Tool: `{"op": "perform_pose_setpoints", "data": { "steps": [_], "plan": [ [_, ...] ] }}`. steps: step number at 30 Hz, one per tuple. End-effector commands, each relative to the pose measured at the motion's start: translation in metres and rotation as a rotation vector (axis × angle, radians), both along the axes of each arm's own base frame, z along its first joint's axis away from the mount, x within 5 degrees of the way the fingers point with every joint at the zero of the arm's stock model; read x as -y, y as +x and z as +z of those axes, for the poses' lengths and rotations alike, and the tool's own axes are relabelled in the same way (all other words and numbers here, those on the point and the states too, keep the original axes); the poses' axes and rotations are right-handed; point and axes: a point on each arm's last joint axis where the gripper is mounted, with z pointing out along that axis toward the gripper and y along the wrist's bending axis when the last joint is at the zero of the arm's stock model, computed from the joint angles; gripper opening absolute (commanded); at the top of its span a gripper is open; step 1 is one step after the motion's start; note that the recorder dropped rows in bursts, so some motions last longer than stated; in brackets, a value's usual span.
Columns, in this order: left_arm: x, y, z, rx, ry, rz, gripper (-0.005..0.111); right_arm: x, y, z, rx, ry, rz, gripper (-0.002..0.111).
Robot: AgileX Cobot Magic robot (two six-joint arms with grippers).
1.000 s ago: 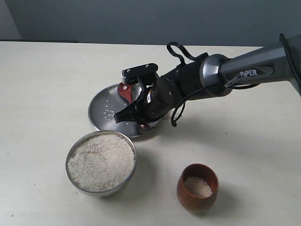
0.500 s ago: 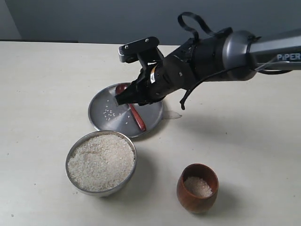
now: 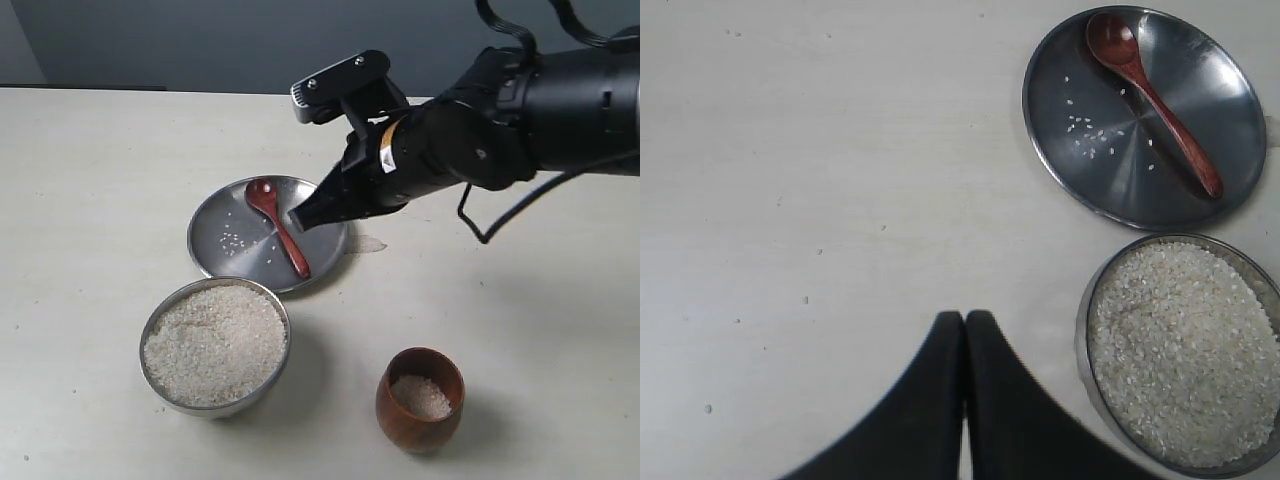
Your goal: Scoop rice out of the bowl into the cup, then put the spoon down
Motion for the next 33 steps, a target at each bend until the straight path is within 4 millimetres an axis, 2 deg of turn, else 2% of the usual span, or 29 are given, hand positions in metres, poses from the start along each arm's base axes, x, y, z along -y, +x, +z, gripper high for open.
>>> {"op": "perform_pose_setpoints", "data": {
  "steps": [1, 12, 17, 33],
  "plan": [
    [-0.001, 0.001, 0.002, 0.011, 0.003, 0.003, 0.0, 0.018, -0.014, 0.014, 0.072, -0.008, 0.007, -0.001],
    [-0.001, 0.001, 0.002, 0.011, 0.003, 0.003, 0.0, 0.054, -0.05, 0.031, 0.132, 0.014, -0.04, -0.001],
    [-0.001, 0.001, 0.002, 0.011, 0.003, 0.003, 0.0, 0.066, -0.06, 0.034, 0.084, -0.011, -0.104, -0.001],
    [-0.001, 0.001, 0.002, 0.011, 0.003, 0.003, 0.0, 0.062, -0.059, 0.037, 0.107, 0.034, -0.089, -0.001]
  ]
}}
